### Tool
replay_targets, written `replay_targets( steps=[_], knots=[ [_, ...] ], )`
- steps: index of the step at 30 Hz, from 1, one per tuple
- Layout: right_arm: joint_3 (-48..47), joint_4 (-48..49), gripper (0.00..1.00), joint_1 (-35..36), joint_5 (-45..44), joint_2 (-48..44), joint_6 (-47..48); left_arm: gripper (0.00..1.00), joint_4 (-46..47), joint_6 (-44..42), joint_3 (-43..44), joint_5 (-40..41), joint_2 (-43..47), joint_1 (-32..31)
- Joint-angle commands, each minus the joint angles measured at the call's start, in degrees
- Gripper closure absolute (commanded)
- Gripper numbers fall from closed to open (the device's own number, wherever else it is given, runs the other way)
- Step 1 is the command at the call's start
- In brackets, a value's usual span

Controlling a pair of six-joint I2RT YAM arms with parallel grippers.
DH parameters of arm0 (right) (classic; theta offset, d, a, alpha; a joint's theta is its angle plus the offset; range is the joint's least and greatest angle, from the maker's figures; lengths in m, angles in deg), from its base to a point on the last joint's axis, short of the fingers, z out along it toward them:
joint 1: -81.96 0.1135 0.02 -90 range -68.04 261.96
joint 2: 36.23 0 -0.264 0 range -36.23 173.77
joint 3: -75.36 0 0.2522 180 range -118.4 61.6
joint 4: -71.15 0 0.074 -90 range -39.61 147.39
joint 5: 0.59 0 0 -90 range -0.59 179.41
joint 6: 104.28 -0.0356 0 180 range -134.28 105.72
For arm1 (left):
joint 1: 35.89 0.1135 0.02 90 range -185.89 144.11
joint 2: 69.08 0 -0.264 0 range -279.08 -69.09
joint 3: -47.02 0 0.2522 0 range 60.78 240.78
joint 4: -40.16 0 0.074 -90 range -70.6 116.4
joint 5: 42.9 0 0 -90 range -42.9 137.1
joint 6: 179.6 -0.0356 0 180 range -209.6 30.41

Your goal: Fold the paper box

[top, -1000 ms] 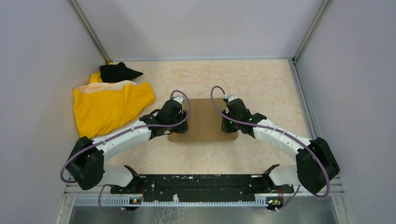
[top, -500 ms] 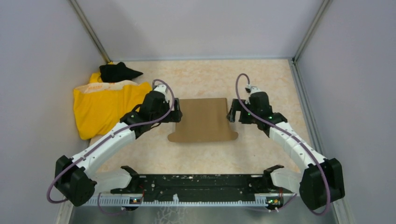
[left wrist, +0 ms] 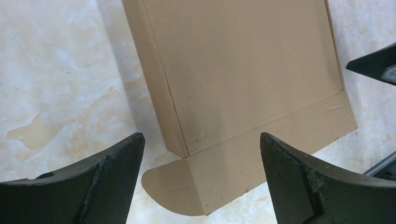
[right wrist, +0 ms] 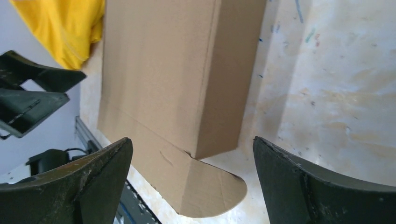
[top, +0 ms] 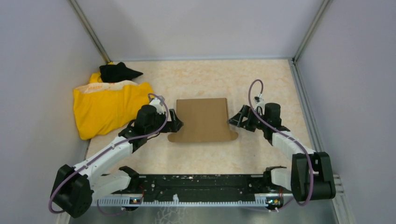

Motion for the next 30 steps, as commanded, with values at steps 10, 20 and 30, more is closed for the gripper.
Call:
replay_targets(
  steps=[10, 20, 30],
  knots=[
    [2.23, 24.89, 0.01, -0.34, 11.92, 10.63, -8.67, 0.01, 10.99, 2.03, -4.58, -2.88, -2.48, 0.54],
    [1.46, 26.59, 0.01, 0.8, 13.56, 11.56, -9.9, 0.01, 13.87, 3.03, -5.64, -5.53, -6.4, 0.55],
    [0.21, 25.74, 0.01, 4.73, 12.19, 13.37, -9.86, 0.01, 15.86, 3.91, -6.92, -8.24, -6.85, 0.53]
  ],
)
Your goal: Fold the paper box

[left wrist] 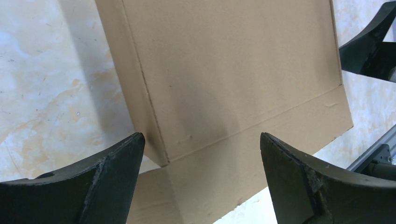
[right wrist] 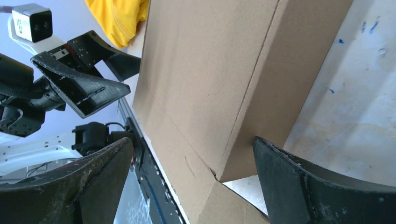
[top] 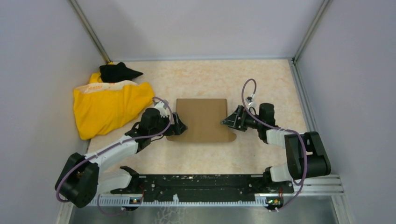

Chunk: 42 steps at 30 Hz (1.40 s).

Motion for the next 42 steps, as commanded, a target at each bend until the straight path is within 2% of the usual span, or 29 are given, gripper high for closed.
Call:
replay_targets(
  steps=[1, 11, 25, 35, 42],
  knots=[
    [-2.33, 2.71, 0.01, 2.23, -0.04, 0.33, -0.02, 0.01, 3.28, 1.01, -1.18, -2.77, 0.28, 0.31],
    [-2.43, 1.22, 0.01, 4.18, -0.7, -4.03, -1.59, 0.01, 0.76, 1.68, 0.16, -6.47, 4.24, 0.31],
    [-6.96, -11.17, 0.01, 4.77, -0.05, -18.7, -3.4, 0.01, -11.36, 2.71, 8.36, -10.02, 10.99, 0.23],
    [-10.42, -20.84, 0.01, 4.75, 0.85, -27.55, -8.02, 0.01, -25.66, 2.12, 22.56, -14.37, 9.3, 0.31],
    [-12.31, -28.44, 0.01, 4.73, 0.62, -32.41, -9.98, 0.01, -31.13, 1.99, 30.43, -16.45, 8.37, 0.36]
  ],
)
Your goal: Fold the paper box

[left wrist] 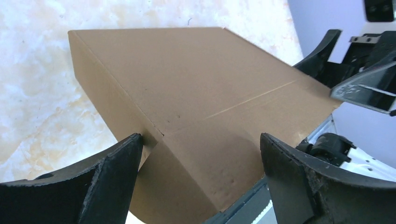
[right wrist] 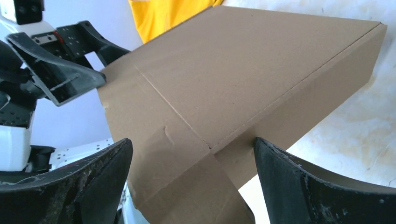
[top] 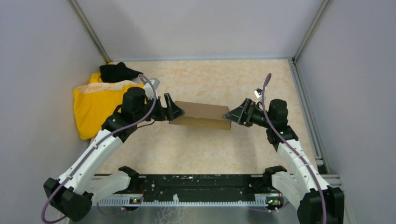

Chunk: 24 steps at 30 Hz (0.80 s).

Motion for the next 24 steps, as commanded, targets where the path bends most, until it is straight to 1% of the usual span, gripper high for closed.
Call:
replay_targets(
  steps=[1, 3, 7, 11, 21, 24],
  knots=[
    [-3.75, -2.44, 0.01, 1.62, 5.15, -3.59, -4.64, 0.01, -1.3, 1.39, 4.81, -9.51, -1.07, -1.0],
    [-4.18, -4.55, 0.01, 1.62, 4.91, -4.0, -4.98, 0.01, -1.87, 2.2, 5.11, -10.18, -1.53, -1.0],
    [-4.93, -5.81, 0.01, 1.65, 5.04, -4.07, -6.97, 0.01, -1.28, 4.73, 3.54, -11.66, -1.67, -1.02],
    [-7.52, -8.4, 0.01, 1.62, 4.98, -3.22, -7.57, 0.01, -0.97, 7.0, 2.13, -12.54, -1.42, -1.01],
    [-14.13, -15.64, 0.01, 1.62, 5.88, 1.0, -8.22, 0.01, -5.13, 10.72, 4.26, -12.98, -2.93, -0.96],
    [-14.86, -16.48, 0.01, 1.63, 6.42, 1.91, -9.02, 0.01, -5.52, 12.46, 4.94, -14.13, -4.09, -0.92]
  ],
)
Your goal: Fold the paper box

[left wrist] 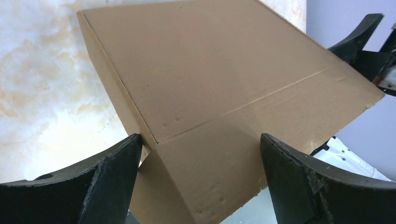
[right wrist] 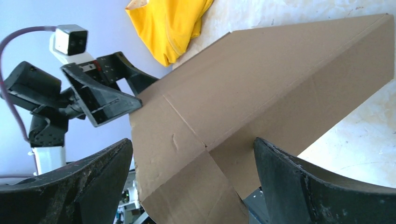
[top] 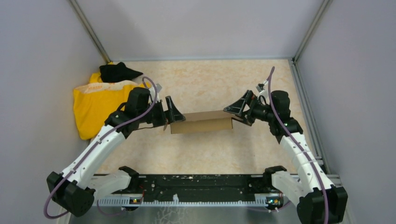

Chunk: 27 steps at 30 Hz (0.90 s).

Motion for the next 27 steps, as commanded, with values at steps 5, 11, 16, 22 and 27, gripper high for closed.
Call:
replay_targets(
  steps=[5, 11, 16, 22, 27],
  knots=[
    [-4.61, 1.23, 0.01, 1.63, 8.71, 1.42, -5.58, 0.01, -0.88, 6.24, 7.2, -9.48, -3.16, -1.16],
    [-4.59, 3.17, 0.01, 1.6, 9.63, 2.32, -9.13, 0.01, -5.94, 7.32, 14.46, -9.37, -6.3, -0.19],
    [-3.8, 7.18, 0.01, 1.62, 10.41, 3.17, -13.63, 0.01, -6.64, 8.33, 15.42, -11.2, -8.91, 0.96],
    [-3.51, 8.5, 0.01, 1.44, 10.52, 5.55, -13.9, 0.01, -3.86, 9.97, 11.19, -13.0, -9.51, 2.0],
    [-2.36, 9.98, 0.01, 0.98, 11.16, 7.11, -14.3, 0.01, -2.83, 10.35, 10.22, -14.5, -10.38, 3.53]
  ],
)
